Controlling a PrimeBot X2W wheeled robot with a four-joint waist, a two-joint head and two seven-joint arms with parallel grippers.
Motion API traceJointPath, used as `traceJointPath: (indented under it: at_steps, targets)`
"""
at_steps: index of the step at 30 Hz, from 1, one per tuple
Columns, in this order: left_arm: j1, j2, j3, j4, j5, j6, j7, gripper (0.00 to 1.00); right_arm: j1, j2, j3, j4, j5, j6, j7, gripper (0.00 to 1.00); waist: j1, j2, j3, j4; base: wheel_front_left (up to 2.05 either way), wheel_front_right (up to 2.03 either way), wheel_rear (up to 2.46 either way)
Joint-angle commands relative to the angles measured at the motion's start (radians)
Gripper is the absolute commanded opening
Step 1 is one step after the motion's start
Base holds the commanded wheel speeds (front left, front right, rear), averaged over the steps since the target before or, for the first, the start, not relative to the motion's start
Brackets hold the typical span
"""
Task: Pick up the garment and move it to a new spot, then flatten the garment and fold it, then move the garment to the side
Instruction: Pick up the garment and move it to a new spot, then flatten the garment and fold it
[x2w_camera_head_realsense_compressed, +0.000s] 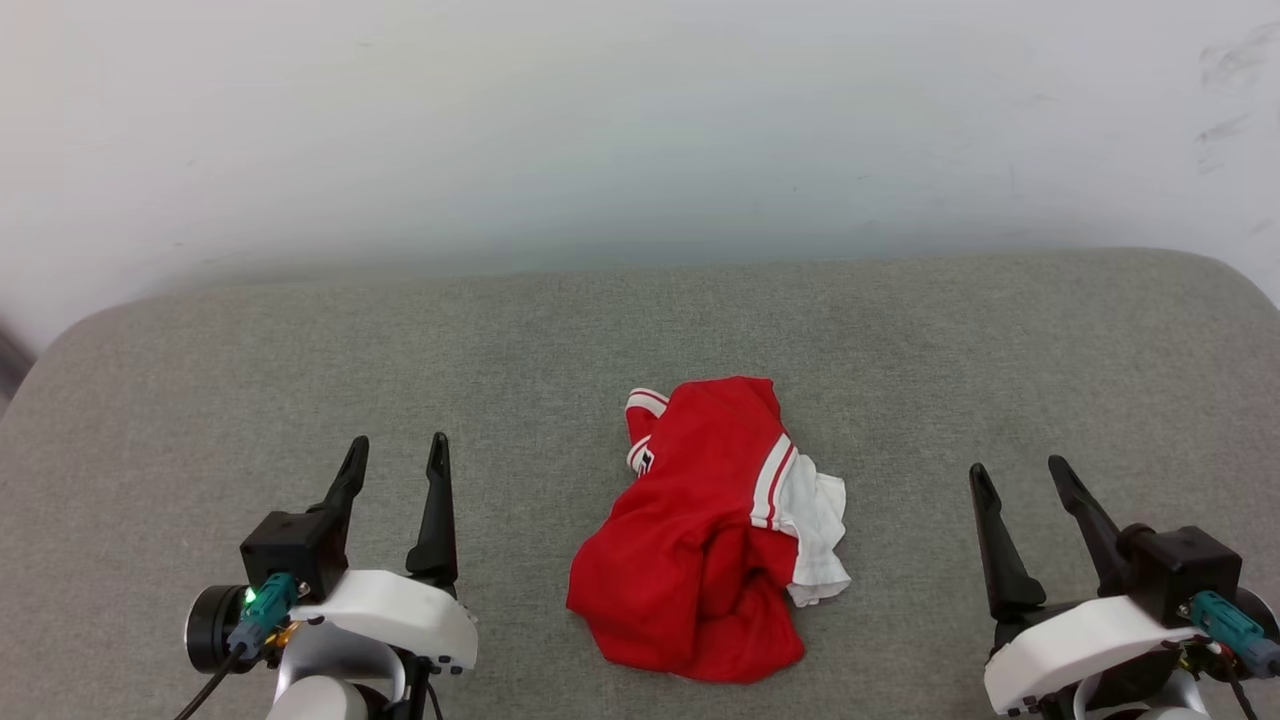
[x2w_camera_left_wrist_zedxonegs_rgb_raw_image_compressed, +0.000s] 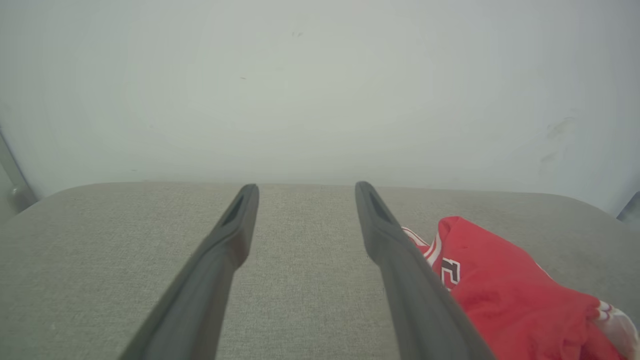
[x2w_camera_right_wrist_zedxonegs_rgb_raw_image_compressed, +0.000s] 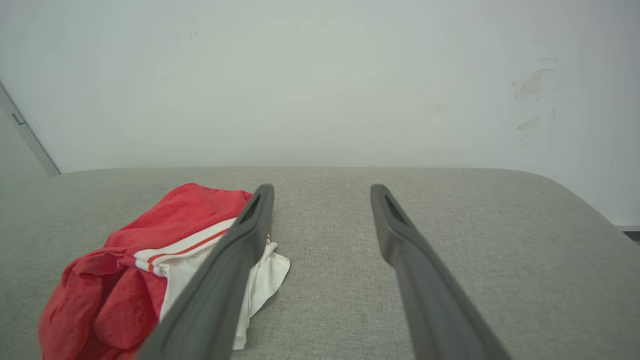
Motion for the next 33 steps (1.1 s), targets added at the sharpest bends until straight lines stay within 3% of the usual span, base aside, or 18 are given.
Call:
traceJointPath:
  at_steps: [1, 14, 19, 24, 33]
  targets:
    - [0.01, 0.004, -0.003, -0.007, 0.006, 0.005, 0.004, 1.0, 0.012, 0.002, 0.003, -0.007, -0.003, 0.0, 0.002, 1.0, 0.0, -0.0001, 0.0, -0.002, 0.0, 0.0, 0.0]
    - [-0.002, 0.007, -0.008, -0.022, 0.007, 0.015, -0.012, 1.0, -0.017, 0.002, -0.063, 0.012, 0.048, 0.0, 0.038, 1.0, 0.0, -0.0001, 0.034, 0.017, 0.0, 0.0, 0.0]
    - [-0.032, -0.003, -0.012, -0.022, 0.008, 0.012, -0.032, 1.0, -0.085, 0.001, -0.135, 0.032, 0.078, 0.0, 0.132, 1.0, 0.0, -0.0001, 0.084, 0.052, 0.0, 0.0, 0.0]
    - [-0.071, -0.014, -0.031, -0.021, 0.02, 0.003, -0.048, 1.0, -0.172, -0.04, -0.14, 0.06, 0.147, 0.0, 0.375, 1.0, 0.0, -0.0001, 0.146, 0.092, 0.0, 0.0, 0.0]
    - [-0.135, -0.043, -0.059, 0.007, 0.023, -0.02, -0.077, 1.0, -0.263, -0.127, -0.035, 0.04, 0.265, 0.0, 0.879, 1.0, 0.0, -0.0001, 0.229, 0.153, 0.0, 0.0, 0.0]
